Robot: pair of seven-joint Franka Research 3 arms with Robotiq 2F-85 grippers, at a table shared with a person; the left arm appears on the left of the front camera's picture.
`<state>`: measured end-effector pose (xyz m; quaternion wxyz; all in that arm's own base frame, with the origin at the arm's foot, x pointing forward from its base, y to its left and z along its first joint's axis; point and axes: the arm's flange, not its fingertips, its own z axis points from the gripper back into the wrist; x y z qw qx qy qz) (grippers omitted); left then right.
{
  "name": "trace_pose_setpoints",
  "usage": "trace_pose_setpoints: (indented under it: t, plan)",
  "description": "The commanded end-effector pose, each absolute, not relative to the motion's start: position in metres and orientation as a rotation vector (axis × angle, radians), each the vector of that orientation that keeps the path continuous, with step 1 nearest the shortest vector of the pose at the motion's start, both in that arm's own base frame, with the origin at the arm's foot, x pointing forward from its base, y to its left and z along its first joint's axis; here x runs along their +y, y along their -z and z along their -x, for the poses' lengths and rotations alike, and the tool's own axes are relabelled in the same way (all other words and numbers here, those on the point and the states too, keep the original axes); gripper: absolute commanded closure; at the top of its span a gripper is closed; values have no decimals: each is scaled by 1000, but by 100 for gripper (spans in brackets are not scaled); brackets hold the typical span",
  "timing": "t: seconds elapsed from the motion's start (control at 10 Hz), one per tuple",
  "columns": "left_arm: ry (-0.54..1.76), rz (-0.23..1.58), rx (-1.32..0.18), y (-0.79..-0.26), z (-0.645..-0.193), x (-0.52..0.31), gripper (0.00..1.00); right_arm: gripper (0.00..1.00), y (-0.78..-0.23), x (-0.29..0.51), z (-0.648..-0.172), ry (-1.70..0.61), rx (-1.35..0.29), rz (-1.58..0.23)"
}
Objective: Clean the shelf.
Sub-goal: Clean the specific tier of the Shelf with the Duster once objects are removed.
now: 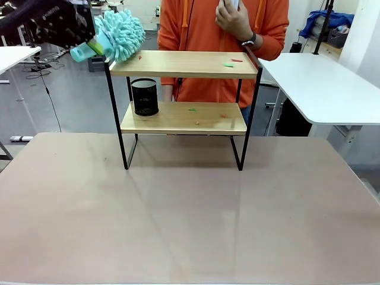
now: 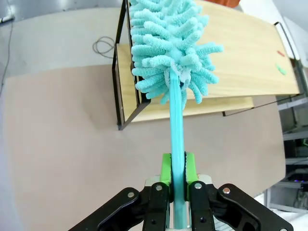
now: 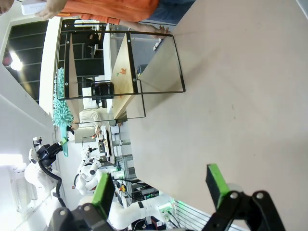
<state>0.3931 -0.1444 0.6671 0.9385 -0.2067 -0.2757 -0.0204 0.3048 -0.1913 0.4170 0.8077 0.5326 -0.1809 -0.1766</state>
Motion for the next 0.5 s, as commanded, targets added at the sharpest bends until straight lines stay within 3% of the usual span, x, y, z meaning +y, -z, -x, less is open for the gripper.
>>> trace_pose_setpoints:
  t: [0.0,0.4]
  plan:
    - [32,384,-540,-660,-390,-151,88,0,-418,-191,-306,367,-411,-1155]
    - [122,447,-547,-659,-385,-178,88,0,-418,-191,-306,367,-411,-1155]
